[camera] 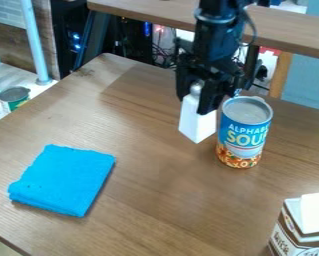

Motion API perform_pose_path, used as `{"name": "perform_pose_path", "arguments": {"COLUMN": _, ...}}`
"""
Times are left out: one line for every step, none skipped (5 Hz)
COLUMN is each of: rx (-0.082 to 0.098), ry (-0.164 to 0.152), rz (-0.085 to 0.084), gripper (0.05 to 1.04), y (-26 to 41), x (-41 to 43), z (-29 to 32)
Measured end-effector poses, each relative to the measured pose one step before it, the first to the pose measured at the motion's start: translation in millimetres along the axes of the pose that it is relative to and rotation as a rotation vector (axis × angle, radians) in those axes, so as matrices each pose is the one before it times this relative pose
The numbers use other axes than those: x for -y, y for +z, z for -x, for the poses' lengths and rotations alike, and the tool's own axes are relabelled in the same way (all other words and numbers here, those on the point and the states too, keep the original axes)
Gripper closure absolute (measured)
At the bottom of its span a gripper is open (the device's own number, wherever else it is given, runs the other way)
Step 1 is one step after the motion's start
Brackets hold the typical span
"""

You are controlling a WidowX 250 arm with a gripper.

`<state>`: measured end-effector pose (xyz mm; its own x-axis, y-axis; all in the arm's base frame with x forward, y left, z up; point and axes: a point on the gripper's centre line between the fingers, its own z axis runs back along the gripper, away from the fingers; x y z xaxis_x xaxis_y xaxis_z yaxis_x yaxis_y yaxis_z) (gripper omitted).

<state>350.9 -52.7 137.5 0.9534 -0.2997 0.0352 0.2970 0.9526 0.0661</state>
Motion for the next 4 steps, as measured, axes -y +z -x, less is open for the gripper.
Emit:
{"name": "perform_pose_path", "arguments": {"rx": 0.0023, "ry": -0.0532, "rz": 0.0393, "gripper": 0.473, "y": 12.95, "x": 24.29, "z": 8.28}}
{"name": "perform_pose_path", "arguments": {"rx": -0.0221, "ry": -0.0533, "rz": 0.0076, "gripper": 0.473, "y": -1.33, "x": 26.49, "z": 3.21}}
{"name": "perform_pose_path", "arguments": {"rx": -0.0299, "ry": -0.0922, "rz": -0.0172, "gripper": 0.473, "y": -6.89, "x": 38.27, "z": 4.40}}
{"name": "perform_pose_path", "arguments": {"rx": -0.0509, "ry": -0.0567, "rz": -0.0521, "gripper": 0.473, "y": -17.86, "x": 29.91, "z": 11.76}}
